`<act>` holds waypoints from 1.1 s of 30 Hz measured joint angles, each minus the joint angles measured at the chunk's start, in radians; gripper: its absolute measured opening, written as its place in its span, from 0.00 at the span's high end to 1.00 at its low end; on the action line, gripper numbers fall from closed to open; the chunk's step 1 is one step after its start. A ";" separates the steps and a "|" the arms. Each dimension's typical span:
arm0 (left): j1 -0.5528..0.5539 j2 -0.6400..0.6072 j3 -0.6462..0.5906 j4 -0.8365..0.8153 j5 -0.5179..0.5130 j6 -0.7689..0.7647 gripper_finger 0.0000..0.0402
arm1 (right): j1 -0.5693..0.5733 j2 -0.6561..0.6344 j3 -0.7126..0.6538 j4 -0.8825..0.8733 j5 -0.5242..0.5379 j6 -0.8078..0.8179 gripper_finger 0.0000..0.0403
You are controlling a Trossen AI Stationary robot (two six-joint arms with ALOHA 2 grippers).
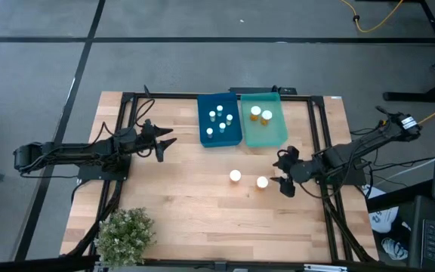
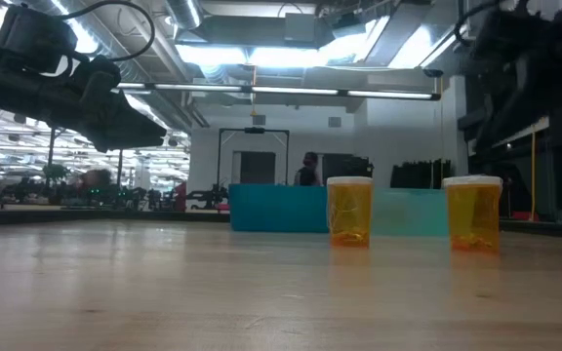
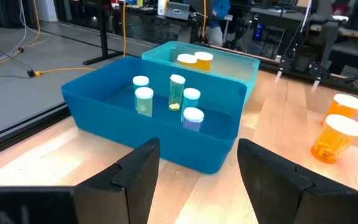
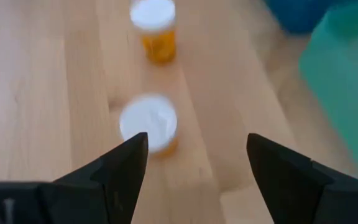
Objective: Pick and place medicine bottles into bin by pill shape (circle, oval)
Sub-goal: Put the orange pill bottle on the green bin
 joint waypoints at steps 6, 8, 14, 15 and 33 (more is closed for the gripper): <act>0.000 0.000 0.000 0.000 0.000 0.000 0.48 | 0.000 0.091 0.000 -0.040 -0.115 -0.043 0.32; 0.000 0.000 0.000 0.000 0.000 0.000 0.48 | 0.000 0.135 0.000 -0.027 -0.125 -0.051 0.32; 0.000 0.000 0.000 0.000 0.000 0.000 0.48 | 0.000 0.264 -0.001 0.009 -0.124 -0.074 0.32; 0.000 0.000 0.000 0.000 0.000 0.000 0.48 | 0.000 0.281 -0.001 0.035 -0.125 -0.088 0.32; 0.000 0.000 0.000 0.000 0.000 0.000 0.48 | -0.037 0.361 -0.001 0.308 -0.109 -0.174 0.32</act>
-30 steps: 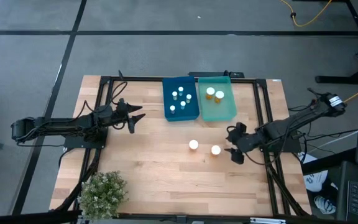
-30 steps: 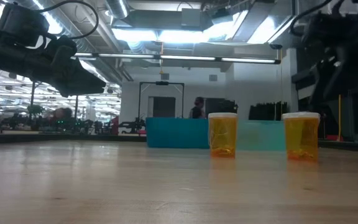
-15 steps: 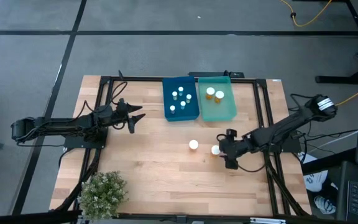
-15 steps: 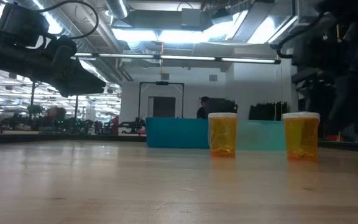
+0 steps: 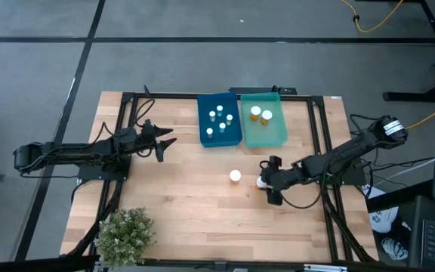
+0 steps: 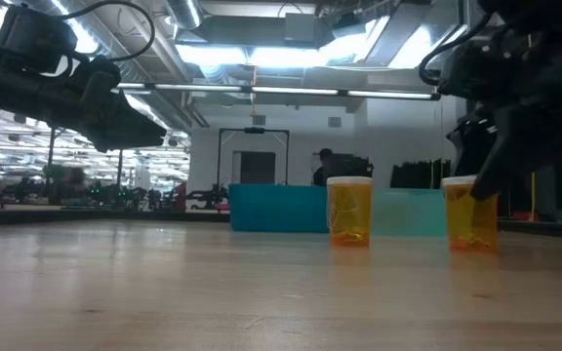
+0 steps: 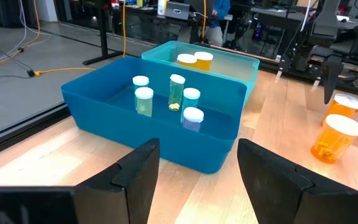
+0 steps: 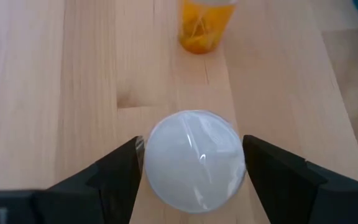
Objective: Pick and place medicine bottles into bin by pill shape (circle, oval)
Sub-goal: Put the orange pill bottle on the green bin
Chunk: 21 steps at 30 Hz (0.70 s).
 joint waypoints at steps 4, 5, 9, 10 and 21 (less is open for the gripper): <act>0.000 0.000 0.000 0.000 0.000 0.000 0.48 | 0.000 0.002 0.000 0.000 0.000 0.040 0.36; 0.000 0.000 0.000 0.000 0.000 0.000 0.48 | 0.000 0.003 0.000 0.001 0.000 0.056 0.38; 0.000 0.000 0.000 0.000 0.000 0.000 0.48 | 0.000 0.005 0.000 0.001 0.014 0.117 0.48; 0.000 0.000 0.000 0.000 0.000 0.000 0.48 | 0.000 0.004 0.000 0.000 0.039 0.160 0.49; 0.000 0.000 0.000 0.000 0.000 0.000 0.48 | -0.009 -0.095 0.186 -0.264 0.274 0.238 0.49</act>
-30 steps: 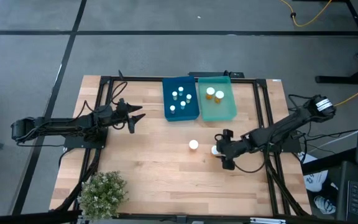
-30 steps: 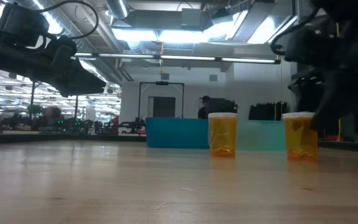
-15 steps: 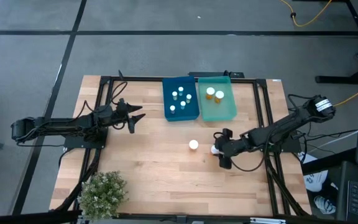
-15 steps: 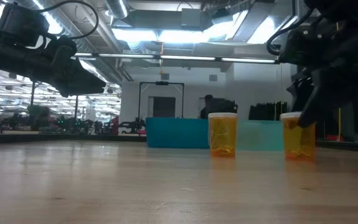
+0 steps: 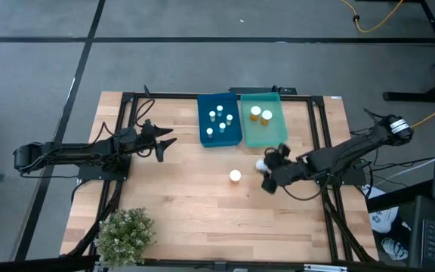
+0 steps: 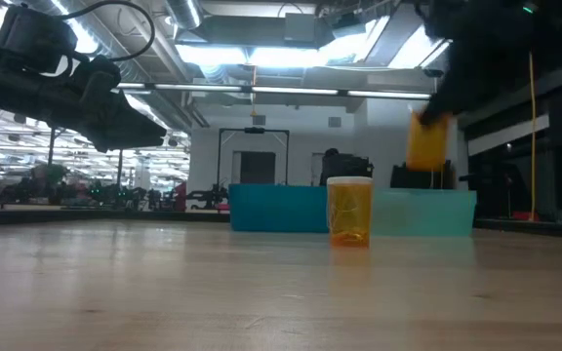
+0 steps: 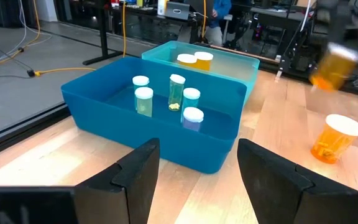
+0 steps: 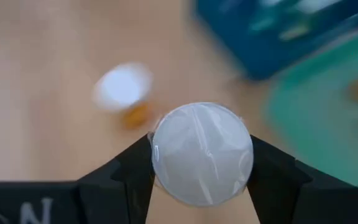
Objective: Pick and place medicine bottles into bin by pill shape (circle, oval)
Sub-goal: Put the orange pill bottle on the green bin
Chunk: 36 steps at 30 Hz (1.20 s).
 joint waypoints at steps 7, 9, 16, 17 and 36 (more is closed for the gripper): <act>0.000 0.000 0.000 -0.005 0.000 0.000 0.48 | -0.169 -0.009 0.192 -0.310 0.239 0.038 0.49; 0.000 0.000 0.000 -0.008 0.000 0.000 0.48 | -0.263 -0.008 0.196 -0.317 0.186 0.017 0.49; 0.000 0.000 0.000 -0.008 0.000 0.000 0.48 | -0.541 -0.002 0.052 -0.100 -0.037 -0.127 0.49; 0.000 0.000 0.000 -0.008 0.000 0.000 0.48 | -0.566 -0.002 0.024 -0.047 -0.074 -0.140 0.49; 0.000 0.000 0.000 -0.008 0.000 0.000 0.48 | -0.692 0.089 -0.115 0.175 -0.153 -0.213 0.40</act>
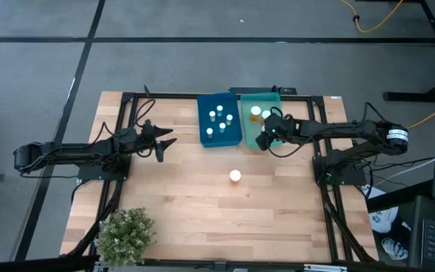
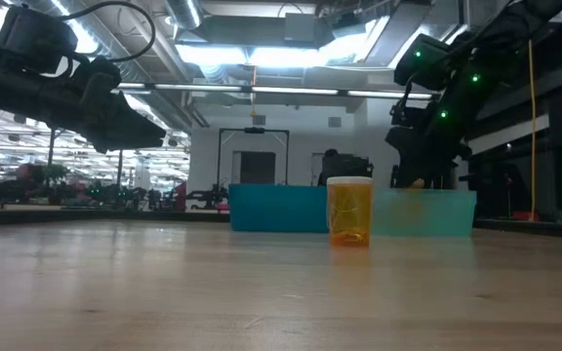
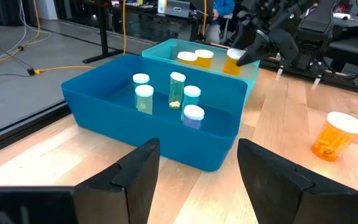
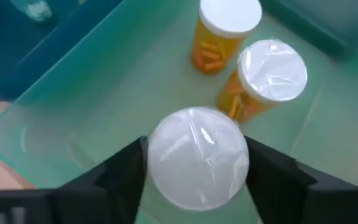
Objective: Pick and place medicine bottles into bin by pill shape (circle, oval)
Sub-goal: Put the orange pill bottle on the green bin
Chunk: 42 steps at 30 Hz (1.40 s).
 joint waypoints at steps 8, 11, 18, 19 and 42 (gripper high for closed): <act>0.000 0.000 0.000 0.000 0.000 0.000 0.48 | 0.000 -0.001 0.009 -0.008 0.006 0.024 0.18; 0.000 0.000 0.000 0.000 0.000 0.000 0.48 | 0.001 -0.012 0.047 -0.007 -0.007 0.024 0.17; 0.000 0.000 0.000 0.000 0.000 0.000 0.48 | 0.091 -0.022 0.182 0.008 -0.217 0.016 0.17; 0.000 0.000 0.000 0.000 0.000 0.000 0.48 | 0.123 -0.022 0.193 0.015 -0.242 0.001 0.17; 0.000 0.000 0.000 -0.004 0.000 0.000 0.48 | 0.573 0.283 0.209 -0.016 -0.121 -0.080 0.16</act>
